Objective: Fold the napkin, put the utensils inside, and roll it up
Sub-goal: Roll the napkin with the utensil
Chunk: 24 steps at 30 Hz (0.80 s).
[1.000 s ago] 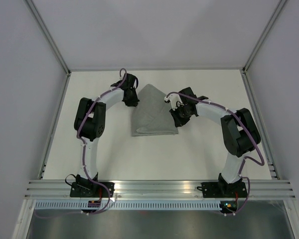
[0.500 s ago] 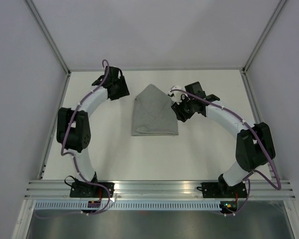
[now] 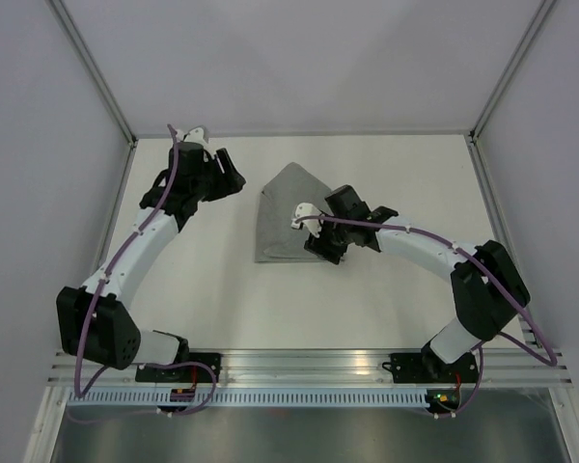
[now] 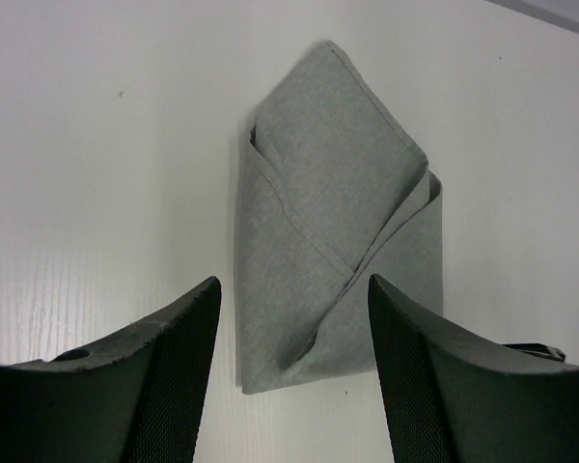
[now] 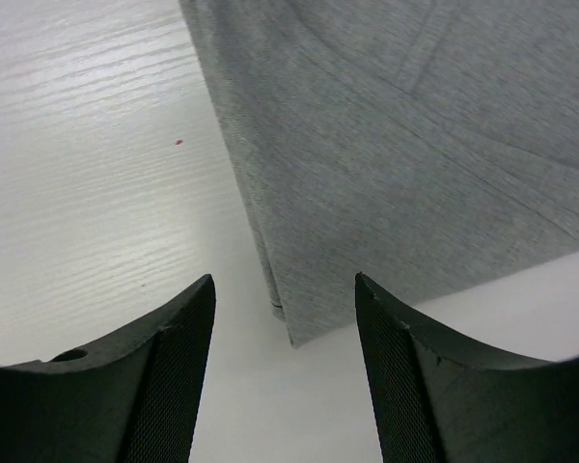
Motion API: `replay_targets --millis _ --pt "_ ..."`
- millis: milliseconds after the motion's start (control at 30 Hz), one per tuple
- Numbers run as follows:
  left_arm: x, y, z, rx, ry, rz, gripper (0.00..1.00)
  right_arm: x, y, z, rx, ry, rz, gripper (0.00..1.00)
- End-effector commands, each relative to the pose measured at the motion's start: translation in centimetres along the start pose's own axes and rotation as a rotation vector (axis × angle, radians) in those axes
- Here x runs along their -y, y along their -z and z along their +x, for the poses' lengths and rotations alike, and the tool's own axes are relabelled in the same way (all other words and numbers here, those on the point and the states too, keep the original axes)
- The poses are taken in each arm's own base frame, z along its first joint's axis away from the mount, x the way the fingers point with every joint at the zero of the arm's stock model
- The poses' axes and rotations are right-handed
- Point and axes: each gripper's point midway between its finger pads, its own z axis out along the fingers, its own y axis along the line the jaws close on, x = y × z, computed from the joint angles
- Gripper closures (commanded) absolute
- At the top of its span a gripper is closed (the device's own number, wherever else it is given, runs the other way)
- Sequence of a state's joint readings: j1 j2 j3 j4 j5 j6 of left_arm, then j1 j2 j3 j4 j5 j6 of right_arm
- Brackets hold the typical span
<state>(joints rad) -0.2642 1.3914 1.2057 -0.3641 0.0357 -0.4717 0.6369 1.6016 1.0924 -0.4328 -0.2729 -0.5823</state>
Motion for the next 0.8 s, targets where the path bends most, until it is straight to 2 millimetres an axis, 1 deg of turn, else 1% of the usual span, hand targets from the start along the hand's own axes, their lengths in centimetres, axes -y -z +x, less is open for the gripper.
replay_targets --millis 0,33,67,100,167,300,533,667,767 --pt "2.0 2.8 -1.9 0.089 -0.058 0.095 0.32 -0.3 -1.1 -2.1 0.073 0.129 0.018 0.34" --pt "1.9 3.1 -1.7 0.090 -0.063 0.097 0.32 -0.5 -1.5 -2.1 0.068 0.141 0.017 0.34" --pt "2.0 3.8 -1.8 0.100 -0.069 0.102 0.32 -1.1 -1.9 -2.5 0.066 0.166 0.009 0.34" --pt "1.9 4.0 -1.8 0.101 -0.073 0.102 0.32 -1.3 -2.7 -2.4 0.054 0.188 0.007 0.34" --pt "1.9 4.3 -1.5 0.100 -0.077 0.106 0.32 -1.8 -3.5 -2.6 0.051 0.216 0.010 0.34" --pt "1.8 5.0 -1.0 0.101 -0.081 0.115 0.32 -2.1 -5.3 -2.6 0.038 0.251 0.011 0.34" --pt "1.6 5.7 -0.2 0.099 -0.086 0.126 0.32 -1.3 -7.2 -1.8 0.015 0.281 0.041 0.35" --pt "1.8 6.0 0.2 0.096 -0.098 0.141 0.32 -1.6 -8.3 -0.7 -0.006 0.284 0.026 0.36" --pt "1.8 6.0 1.0 0.088 -0.106 0.150 0.32 -1.7 -8.8 0.1 -0.028 0.282 0.012 0.40"
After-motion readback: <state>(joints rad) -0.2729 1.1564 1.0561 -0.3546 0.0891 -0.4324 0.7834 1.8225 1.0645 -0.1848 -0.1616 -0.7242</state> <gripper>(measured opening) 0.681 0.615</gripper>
